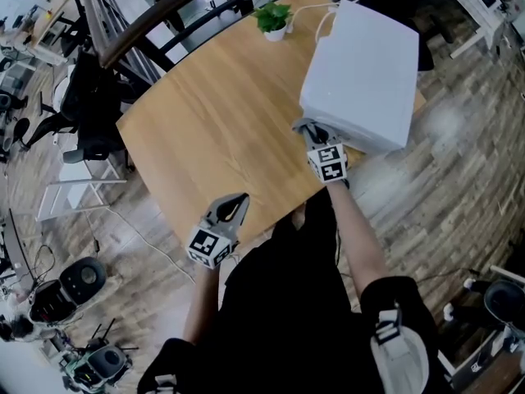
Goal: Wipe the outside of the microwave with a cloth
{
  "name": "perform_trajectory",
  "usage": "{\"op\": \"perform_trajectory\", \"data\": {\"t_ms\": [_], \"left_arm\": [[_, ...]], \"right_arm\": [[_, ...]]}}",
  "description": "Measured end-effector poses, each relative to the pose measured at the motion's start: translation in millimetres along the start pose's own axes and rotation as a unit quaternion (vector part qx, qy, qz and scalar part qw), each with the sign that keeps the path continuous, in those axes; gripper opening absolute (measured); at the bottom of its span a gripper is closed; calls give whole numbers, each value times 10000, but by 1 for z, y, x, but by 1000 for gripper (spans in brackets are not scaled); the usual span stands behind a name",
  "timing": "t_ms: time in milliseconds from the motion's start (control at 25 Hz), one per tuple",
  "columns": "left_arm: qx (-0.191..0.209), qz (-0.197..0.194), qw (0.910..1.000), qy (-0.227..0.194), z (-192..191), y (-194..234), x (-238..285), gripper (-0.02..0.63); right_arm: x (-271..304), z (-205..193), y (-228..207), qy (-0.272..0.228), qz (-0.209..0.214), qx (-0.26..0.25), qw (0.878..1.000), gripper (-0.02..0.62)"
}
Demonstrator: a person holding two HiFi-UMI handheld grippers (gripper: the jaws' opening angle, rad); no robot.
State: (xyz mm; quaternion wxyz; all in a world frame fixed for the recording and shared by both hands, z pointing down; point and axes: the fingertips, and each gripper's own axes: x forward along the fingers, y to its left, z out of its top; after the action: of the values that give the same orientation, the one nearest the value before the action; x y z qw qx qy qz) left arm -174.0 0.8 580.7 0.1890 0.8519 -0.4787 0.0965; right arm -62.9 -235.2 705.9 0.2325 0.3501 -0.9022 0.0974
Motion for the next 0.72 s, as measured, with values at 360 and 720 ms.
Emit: {"op": "perform_trajectory", "data": {"t_ms": [360,720], "left_arm": [[11,-95,10000,16,1,1,8,3],[96,-438,9990,38,7,-7,30,3]], "right_arm": [[-13,-20,-18,108,-130,117,9998,37],[-44,-37,-46,190,-436,234,9986,37]]}}
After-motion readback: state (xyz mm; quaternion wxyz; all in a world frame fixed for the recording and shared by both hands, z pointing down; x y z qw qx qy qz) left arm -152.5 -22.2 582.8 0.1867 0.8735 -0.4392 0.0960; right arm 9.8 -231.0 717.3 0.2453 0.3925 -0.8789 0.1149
